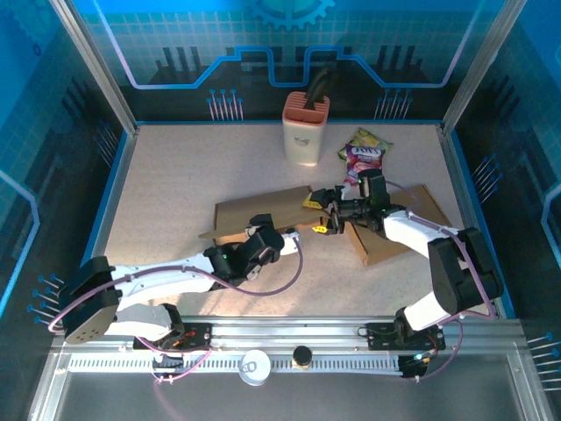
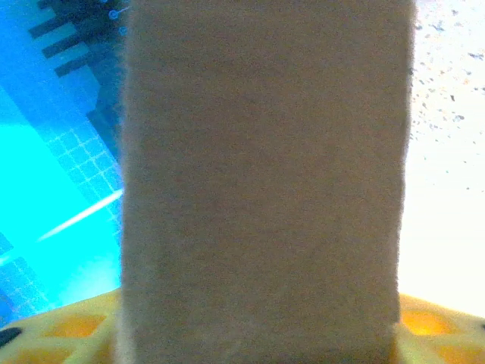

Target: Fold the paper box

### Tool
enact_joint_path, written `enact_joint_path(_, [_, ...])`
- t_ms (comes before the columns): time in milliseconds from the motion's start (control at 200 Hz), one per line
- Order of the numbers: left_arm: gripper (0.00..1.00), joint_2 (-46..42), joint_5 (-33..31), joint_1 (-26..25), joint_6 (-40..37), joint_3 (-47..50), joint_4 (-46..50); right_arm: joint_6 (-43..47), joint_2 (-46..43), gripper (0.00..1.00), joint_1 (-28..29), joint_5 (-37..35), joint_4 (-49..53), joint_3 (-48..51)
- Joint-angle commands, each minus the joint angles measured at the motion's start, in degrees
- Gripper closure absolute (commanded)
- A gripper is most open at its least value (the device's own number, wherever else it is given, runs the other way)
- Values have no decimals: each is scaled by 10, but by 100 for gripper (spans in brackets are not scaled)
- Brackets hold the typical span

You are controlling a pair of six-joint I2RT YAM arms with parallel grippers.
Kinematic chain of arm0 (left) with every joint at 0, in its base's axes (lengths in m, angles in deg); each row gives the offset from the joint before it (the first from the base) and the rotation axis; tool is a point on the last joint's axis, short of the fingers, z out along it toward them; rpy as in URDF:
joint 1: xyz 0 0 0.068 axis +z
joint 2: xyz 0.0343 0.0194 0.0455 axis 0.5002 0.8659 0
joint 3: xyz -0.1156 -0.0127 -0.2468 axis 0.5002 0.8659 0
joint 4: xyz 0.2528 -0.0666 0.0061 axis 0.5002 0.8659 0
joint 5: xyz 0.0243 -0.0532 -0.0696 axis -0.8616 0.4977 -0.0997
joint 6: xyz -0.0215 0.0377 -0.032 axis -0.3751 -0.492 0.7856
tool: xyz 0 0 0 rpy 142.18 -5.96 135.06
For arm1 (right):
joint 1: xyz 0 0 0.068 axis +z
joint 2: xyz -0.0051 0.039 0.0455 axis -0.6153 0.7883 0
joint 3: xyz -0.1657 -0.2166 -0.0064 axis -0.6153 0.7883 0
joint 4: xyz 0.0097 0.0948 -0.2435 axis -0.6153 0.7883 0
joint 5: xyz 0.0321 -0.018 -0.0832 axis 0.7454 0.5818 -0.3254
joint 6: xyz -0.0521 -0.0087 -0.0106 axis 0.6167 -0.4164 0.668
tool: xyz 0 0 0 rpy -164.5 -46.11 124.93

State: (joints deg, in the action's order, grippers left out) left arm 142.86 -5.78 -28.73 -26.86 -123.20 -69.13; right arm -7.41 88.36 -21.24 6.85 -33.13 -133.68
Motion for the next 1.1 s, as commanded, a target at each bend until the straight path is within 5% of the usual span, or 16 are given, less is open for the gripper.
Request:
enact_joint_path(0, [56, -35, 46, -5, 52, -35, 99, 13, -33, 27, -27, 18, 1, 2])
enact_joint_path(185, [56, -68, 122, -5, 131, -90, 242, 67, -128, 16, -90, -6, 68, 20])
enact_joint_path(385, [56, -70, 222, 1, 207, -170, 392, 178, -292, 17, -100, -148, 278, 37])
enact_joint_path(710, [56, 16, 301, 59, 274, -249, 476, 80, -494, 26, 172, -515, 344, 117])
enact_joint_path(895, [55, 42, 336, 81, 273, -248, 457, 40, -436, 25, 282, -582, 272, 114])
enact_joint_path(1096, [48, 40, 367, 107, 260, -235, 430, 14, -347, 24, 316, -584, 170, 110])
